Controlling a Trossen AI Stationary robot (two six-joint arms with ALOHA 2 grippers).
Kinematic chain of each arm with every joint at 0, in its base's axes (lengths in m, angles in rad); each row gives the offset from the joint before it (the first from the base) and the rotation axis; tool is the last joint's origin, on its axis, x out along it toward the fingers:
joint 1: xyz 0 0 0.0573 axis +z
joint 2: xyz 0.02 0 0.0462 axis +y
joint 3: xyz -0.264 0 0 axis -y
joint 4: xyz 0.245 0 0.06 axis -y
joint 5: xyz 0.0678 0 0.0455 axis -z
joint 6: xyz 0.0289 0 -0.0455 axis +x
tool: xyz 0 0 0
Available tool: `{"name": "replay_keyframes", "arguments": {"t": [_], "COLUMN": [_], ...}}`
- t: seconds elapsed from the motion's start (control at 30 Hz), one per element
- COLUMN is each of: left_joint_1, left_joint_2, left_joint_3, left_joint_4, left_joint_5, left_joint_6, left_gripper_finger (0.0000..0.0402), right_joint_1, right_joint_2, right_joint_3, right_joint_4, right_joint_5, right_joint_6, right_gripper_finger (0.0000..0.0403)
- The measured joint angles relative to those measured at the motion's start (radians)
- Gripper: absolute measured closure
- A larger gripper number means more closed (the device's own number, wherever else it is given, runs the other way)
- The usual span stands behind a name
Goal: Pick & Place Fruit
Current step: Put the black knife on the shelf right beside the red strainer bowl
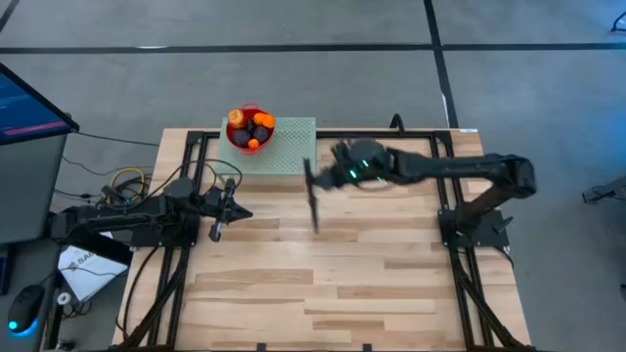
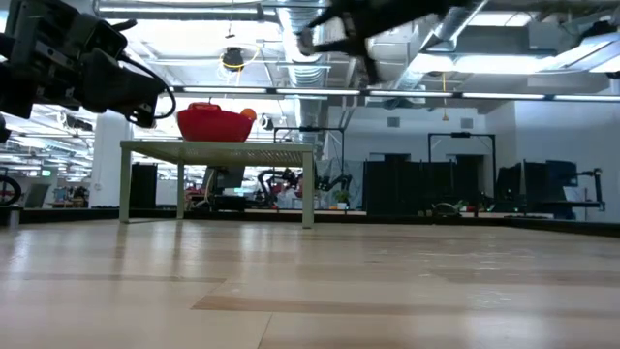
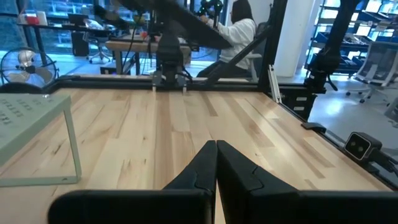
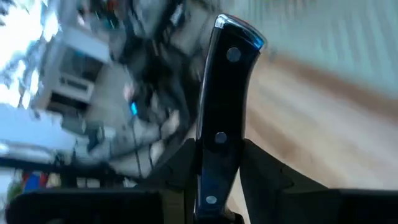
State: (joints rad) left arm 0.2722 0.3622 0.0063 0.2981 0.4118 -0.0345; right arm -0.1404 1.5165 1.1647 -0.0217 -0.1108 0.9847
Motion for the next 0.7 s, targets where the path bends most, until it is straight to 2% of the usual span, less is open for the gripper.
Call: {"name": "replay_keyframes", "arguments": {"t": [0.13, 0.4, 0.57, 0.7], "left_joint_1": [0.000, 0.000, 0.000, 0.000], "left_joint_2": [0.000, 0.000, 0.000, 0.000], "left_joint_3": [0.000, 0.000, 0.000, 0.000], "left_joint_4": [0.015, 0.025, 0.032, 0.040], "left_joint_5": [0.001, 0.003, 0.003, 0.003], "left_joint_6": [0.000, 0.002, 0.003, 0.003], "left_gripper_finger": [0.0400, 0.0400, 0.0400, 0.0400], "right_joint_1": [-0.094, -0.209, -0.247, -0.279], "right_joint_2": [0.152, 0.496, 0.656, 0.733], "right_joint_3": [0.237, 0.681, 0.865, 0.960], "right_joint_4": [-0.053, -0.402, -0.505, -0.561], "right_joint_5": [-0.001, -0.019, -0.024, -0.018], "right_joint_6": [0.022, 0.062, 0.084, 0.107], "right_gripper_finger": [0.0318, 0.0301, 0.0304, 0.0305]}}
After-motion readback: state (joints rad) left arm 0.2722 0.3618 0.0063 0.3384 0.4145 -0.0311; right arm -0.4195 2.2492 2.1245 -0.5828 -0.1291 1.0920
